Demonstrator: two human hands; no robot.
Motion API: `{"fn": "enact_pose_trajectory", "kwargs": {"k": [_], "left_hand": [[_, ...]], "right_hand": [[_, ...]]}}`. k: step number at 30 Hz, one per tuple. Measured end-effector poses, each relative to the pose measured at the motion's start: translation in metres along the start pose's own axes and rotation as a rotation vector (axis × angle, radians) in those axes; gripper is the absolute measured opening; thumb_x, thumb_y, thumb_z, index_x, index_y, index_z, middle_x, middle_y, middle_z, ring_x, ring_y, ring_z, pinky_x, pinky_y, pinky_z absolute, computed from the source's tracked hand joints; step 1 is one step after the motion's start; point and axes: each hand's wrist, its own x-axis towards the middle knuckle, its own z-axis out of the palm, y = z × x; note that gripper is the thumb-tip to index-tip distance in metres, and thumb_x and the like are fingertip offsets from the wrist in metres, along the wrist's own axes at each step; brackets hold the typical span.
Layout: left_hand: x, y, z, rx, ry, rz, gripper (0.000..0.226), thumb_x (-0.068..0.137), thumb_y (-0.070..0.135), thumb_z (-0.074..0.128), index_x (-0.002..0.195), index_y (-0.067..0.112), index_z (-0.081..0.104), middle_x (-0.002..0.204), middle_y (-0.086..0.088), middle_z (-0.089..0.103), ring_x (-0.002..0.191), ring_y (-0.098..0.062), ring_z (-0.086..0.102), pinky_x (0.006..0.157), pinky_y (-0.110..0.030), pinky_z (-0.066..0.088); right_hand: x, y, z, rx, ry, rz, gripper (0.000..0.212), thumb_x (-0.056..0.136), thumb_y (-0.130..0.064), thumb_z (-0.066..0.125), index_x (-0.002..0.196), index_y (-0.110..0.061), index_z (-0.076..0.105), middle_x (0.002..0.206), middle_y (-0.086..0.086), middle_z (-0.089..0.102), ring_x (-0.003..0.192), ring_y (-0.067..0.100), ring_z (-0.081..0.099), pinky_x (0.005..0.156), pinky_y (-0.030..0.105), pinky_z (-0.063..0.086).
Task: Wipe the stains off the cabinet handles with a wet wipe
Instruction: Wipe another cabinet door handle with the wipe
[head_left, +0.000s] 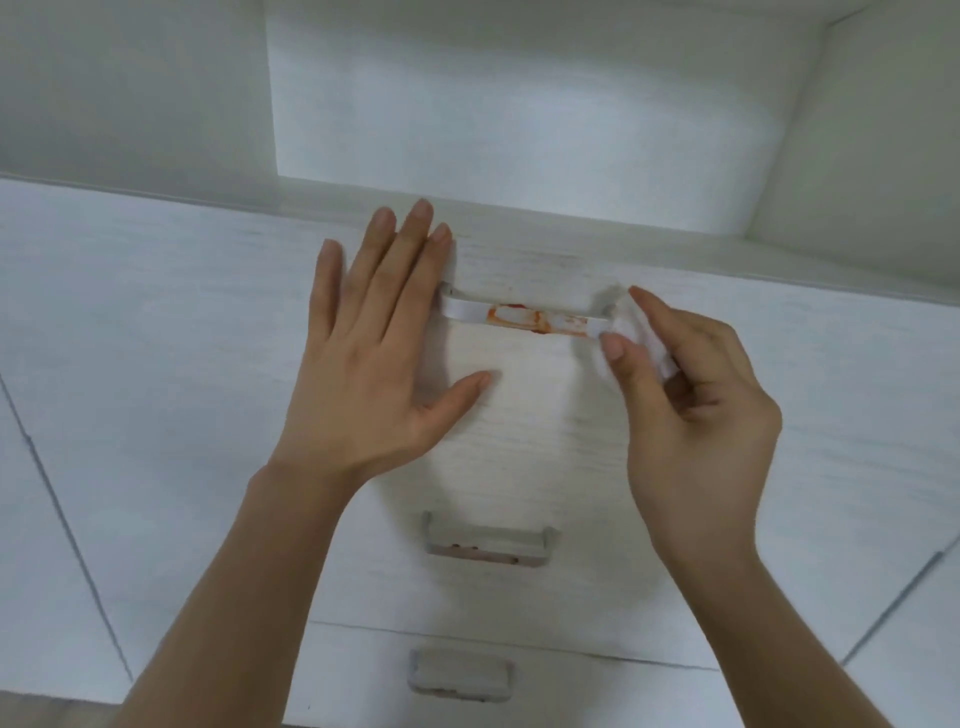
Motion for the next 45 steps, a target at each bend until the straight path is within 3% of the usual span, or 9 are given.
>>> {"fn": "enact_pose_trajectory", "kwargs": {"k": [5,10,13,19,24,29,39,45], "left_hand": [[-0.007,-0.002,0.008,0.002,0.008,0.0,0.087,0.087,0.057,0.046,0.151,0.007,0.013,0.158,-0.01,0.009,0.147,-0.022,-0.001,0.119,-0.044,-0.004],[-0.01,-0.003,0.015,0.017,0.028,0.0,0.089,0.085,0.055,0.048,0.151,0.008,0.012,0.158,-0.011,0.011,0.146,-0.027,0.002,0.118,-0.044,-0.005],[-0.01,-0.003,0.016,-0.001,0.049,-0.006,0.09,0.082,0.054,0.051,0.151,0.007,0.015,0.158,-0.011,0.013,0.146,-0.026,0.003,0.118,-0.044,-0.005],[-0.012,-0.006,0.016,-0.014,0.047,0.031,0.089,0.083,0.051,0.054,0.15,0.005,0.018,0.158,-0.012,0.013,0.146,-0.027,0.005,0.118,-0.045,-0.004],[-0.016,-0.018,0.015,0.029,0.041,0.097,0.088,0.084,0.053,0.05,0.15,0.004,0.019,0.157,-0.012,0.016,0.146,-0.025,0.009,0.119,-0.043,-0.001],[-0.015,-0.015,0.015,0.009,0.042,0.073,0.09,0.082,0.056,0.049,0.15,0.005,0.019,0.157,-0.009,0.015,0.147,-0.022,0.007,0.119,-0.043,-0.002],[-0.016,-0.014,0.017,0.015,0.07,0.079,0.09,0.081,0.053,0.053,0.149,0.003,0.021,0.157,-0.012,0.017,0.146,-0.027,0.011,0.119,-0.045,0.0],[-0.015,-0.014,0.018,0.025,0.07,0.075,0.091,0.081,0.054,0.053,0.149,0.003,0.021,0.157,-0.012,0.016,0.146,-0.027,0.011,0.119,-0.045,0.0]], "right_hand": [[-0.003,-0.008,0.005,-0.106,0.123,-0.053,0.027,0.086,-0.014,0.064,0.111,-0.025,0.063,0.094,-0.017,0.059,0.088,-0.001,0.056,0.077,0.004,0.039],[-0.009,-0.012,0.016,-0.088,0.174,-0.008,0.025,0.086,-0.011,0.064,0.11,-0.019,0.067,0.084,-0.014,0.054,0.076,-0.008,0.052,0.073,0.002,0.039],[-0.009,-0.015,0.019,-0.263,0.171,-0.145,0.023,0.087,-0.003,0.063,0.108,-0.01,0.068,0.082,-0.011,0.046,0.075,-0.005,0.05,0.074,0.003,0.037],[-0.006,-0.014,0.02,-0.372,0.169,-0.215,0.02,0.087,0.0,0.062,0.105,-0.004,0.069,0.087,-0.002,0.049,0.074,0.004,0.048,0.071,0.002,0.036],[-0.007,-0.019,0.021,-0.376,0.132,-0.193,0.022,0.087,0.0,0.062,0.106,-0.006,0.069,0.09,-0.001,0.048,0.072,0.002,0.046,0.071,0.002,0.035],[-0.003,-0.021,0.015,-0.395,0.148,-0.117,0.018,0.089,-0.012,0.062,0.106,-0.014,0.068,0.085,-0.011,0.049,0.072,-0.012,0.047,0.067,-0.002,0.033],[0.003,-0.023,0.013,-0.47,0.031,-0.225,0.019,0.087,-0.001,0.061,0.102,-0.006,0.069,0.087,-0.003,0.052,0.071,0.001,0.046,0.072,-0.001,0.034],[-0.005,-0.019,0.015,-0.49,0.072,-0.28,0.024,0.086,0.004,0.061,0.107,-0.007,0.069,0.09,-0.005,0.052,0.073,0.005,0.048,0.07,0.0,0.033]]}}
